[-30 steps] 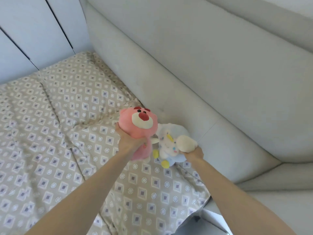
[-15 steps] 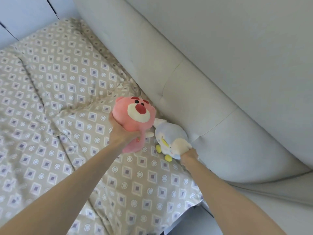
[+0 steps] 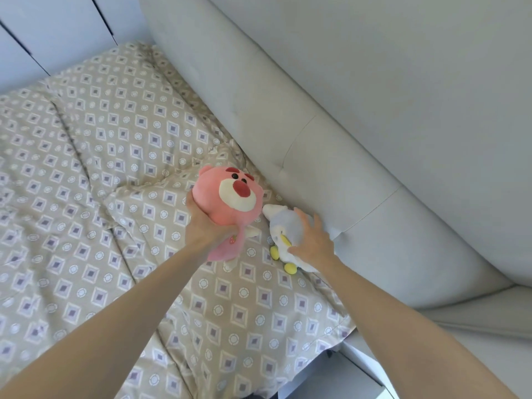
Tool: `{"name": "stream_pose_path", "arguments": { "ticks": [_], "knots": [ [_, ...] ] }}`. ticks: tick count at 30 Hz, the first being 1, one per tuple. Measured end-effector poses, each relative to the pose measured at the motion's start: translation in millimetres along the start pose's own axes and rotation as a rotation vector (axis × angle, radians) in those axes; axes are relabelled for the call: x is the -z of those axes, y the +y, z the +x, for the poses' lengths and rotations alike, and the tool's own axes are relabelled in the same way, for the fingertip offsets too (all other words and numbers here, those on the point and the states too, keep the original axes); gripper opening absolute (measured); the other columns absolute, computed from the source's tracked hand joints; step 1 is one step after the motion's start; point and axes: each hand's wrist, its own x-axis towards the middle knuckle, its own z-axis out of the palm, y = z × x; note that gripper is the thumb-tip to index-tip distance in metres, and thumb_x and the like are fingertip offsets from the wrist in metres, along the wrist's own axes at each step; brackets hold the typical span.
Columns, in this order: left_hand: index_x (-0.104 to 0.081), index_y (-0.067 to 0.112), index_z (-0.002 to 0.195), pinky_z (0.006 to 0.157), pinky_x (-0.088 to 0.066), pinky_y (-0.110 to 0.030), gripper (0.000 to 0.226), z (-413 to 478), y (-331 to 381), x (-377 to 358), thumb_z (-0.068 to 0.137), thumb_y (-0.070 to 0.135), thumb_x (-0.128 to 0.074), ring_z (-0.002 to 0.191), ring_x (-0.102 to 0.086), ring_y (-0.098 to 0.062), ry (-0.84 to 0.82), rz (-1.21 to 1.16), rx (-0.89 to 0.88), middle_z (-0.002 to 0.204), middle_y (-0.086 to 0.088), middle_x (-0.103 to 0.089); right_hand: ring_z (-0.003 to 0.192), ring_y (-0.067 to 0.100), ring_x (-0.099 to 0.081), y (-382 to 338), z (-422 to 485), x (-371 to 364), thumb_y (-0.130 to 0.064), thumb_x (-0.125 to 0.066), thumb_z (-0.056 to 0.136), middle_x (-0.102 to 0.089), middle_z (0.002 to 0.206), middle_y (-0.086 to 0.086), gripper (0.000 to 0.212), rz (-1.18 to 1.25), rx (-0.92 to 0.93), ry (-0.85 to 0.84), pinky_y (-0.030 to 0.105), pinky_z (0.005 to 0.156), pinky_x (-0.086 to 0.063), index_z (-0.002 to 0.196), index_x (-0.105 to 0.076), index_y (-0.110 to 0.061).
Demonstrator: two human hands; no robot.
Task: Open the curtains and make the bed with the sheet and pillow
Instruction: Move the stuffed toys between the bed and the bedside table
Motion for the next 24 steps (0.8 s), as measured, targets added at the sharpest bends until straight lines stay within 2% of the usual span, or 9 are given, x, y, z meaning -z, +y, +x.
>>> {"name": "stream_pose_path", "arguments": {
  "ticks": [3, 5, 7, 9, 12, 16, 19, 22, 24],
  "knots": [
    [0.002, 0.032, 0.146, 0.092, -0.045, -0.045, 0.116, -1, -10, 7, 0.066, 0.015, -0.079, 0.110, -0.053, -0.035, 0.012, 0.021, 0.002, 0.124, -0.008, -0.049, 0.115, 0.033, -0.054, 1, 4, -11, -0.022, -0.060, 0.088, -0.005, 0.155, 0.019, 0.090, -0.121, -0.033, 0.017, 0.035, 0.090, -0.048, 0.151, 0.003, -0.035],
    [0.003, 0.032, 0.146, 0.088, -0.044, -0.043, 0.115, -1, -15, 9, 0.067, 0.014, -0.079, 0.110, -0.053, -0.035, 0.006, 0.021, 0.005, 0.124, -0.007, -0.048, 0.119, 0.031, -0.053, 2, 4, -14, -0.019, -0.060, 0.090, -0.010, 0.151, 0.028, 0.092, -0.155, -0.061, -0.013, 0.031, 0.090, -0.048, 0.152, 0.007, -0.028],
    [0.004, 0.032, 0.146, 0.085, -0.042, -0.041, 0.116, -1, -17, 8, 0.067, 0.014, -0.078, 0.110, -0.053, -0.035, 0.008, 0.016, 0.010, 0.123, -0.007, -0.048, 0.116, 0.031, -0.053, 3, 1, -11, -0.016, -0.061, 0.089, -0.018, 0.146, 0.027, 0.090, -0.133, -0.087, -0.055, 0.032, 0.090, -0.047, 0.152, 0.003, -0.024],
    [0.004, 0.032, 0.146, 0.084, -0.042, -0.040, 0.116, 0, -17, 5, 0.067, 0.015, -0.079, 0.109, -0.053, -0.035, 0.011, 0.005, 0.021, 0.123, -0.007, -0.049, 0.110, 0.031, -0.055, 6, -1, -6, -0.013, -0.058, 0.091, -0.029, 0.139, 0.022, 0.080, -0.168, -0.073, -0.029, 0.032, 0.087, -0.047, 0.151, -0.006, -0.018],
    [0.003, 0.032, 0.146, 0.087, -0.043, -0.041, 0.116, -1, -14, 0, 0.066, 0.016, -0.079, 0.109, -0.053, -0.035, 0.014, -0.016, 0.025, 0.122, -0.008, -0.050, 0.114, 0.030, -0.053, 6, -4, -4, -0.013, -0.053, 0.094, -0.039, 0.133, 0.019, 0.065, -0.256, -0.006, 0.010, 0.031, 0.090, -0.045, 0.147, -0.016, -0.009],
    [0.004, 0.034, 0.146, 0.085, -0.041, -0.040, 0.116, -2, -4, -1, 0.067, 0.015, -0.079, 0.111, -0.051, -0.033, -0.015, -0.036, 0.009, 0.125, -0.007, -0.048, 0.116, 0.034, -0.050, 9, 0, 7, -0.008, -0.035, 0.098, -0.045, 0.130, 0.019, 0.046, -0.213, 0.039, 0.012, 0.034, 0.091, -0.041, 0.143, -0.026, -0.009],
    [0.004, 0.032, 0.147, 0.084, -0.039, -0.038, 0.117, -2, 1, 1, 0.067, 0.014, -0.079, 0.110, -0.051, -0.031, -0.017, -0.057, 0.001, 0.127, -0.008, -0.048, 0.111, 0.038, -0.052, 10, 1, 20, -0.007, -0.037, 0.096, -0.048, 0.124, 0.022, 0.043, -0.209, 0.074, 0.048, 0.038, 0.086, -0.042, 0.138, -0.031, -0.009],
    [0.005, 0.033, 0.147, 0.089, -0.042, -0.041, 0.118, -3, 3, 5, 0.067, 0.015, -0.080, 0.112, -0.053, -0.034, 0.001, -0.053, 0.008, 0.127, -0.009, -0.049, 0.105, 0.038, -0.054, 4, 4, 25, -0.005, -0.035, 0.094, -0.052, 0.117, 0.023, 0.036, -0.089, 0.044, 0.093, 0.035, 0.076, -0.038, 0.130, -0.037, -0.007],
    [0.006, 0.033, 0.147, 0.087, -0.042, -0.040, 0.118, -2, 2, 8, 0.067, 0.016, -0.079, 0.111, -0.053, -0.033, 0.004, -0.046, 0.014, 0.124, -0.008, -0.049, 0.104, 0.038, -0.054, -1, 5, 23, -0.006, -0.035, 0.095, -0.052, 0.117, 0.024, 0.035, -0.024, 0.019, 0.106, 0.033, 0.074, -0.035, 0.130, -0.036, -0.007]
  ]
}}
